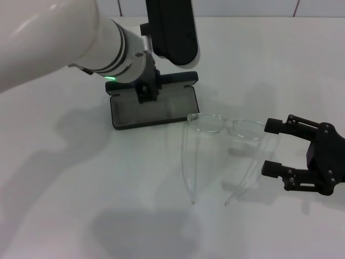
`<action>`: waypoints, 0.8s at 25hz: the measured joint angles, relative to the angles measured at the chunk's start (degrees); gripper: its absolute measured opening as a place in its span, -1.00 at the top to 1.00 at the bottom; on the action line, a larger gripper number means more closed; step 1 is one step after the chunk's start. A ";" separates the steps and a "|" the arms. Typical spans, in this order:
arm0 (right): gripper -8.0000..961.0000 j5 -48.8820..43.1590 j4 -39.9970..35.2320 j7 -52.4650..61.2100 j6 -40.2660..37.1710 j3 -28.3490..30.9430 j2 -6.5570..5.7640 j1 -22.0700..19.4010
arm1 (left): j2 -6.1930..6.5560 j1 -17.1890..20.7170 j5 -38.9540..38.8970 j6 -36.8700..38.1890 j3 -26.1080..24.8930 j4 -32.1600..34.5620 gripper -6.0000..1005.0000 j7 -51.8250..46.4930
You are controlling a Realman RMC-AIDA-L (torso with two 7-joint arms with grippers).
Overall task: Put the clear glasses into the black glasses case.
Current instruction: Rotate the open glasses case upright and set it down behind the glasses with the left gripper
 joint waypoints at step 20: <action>-0.73 0.11 0.08 -0.59 0.58 0.00 -0.01 0.39 | -0.19 -1.51 -0.19 2.73 -0.99 -1.60 0.31 -2.52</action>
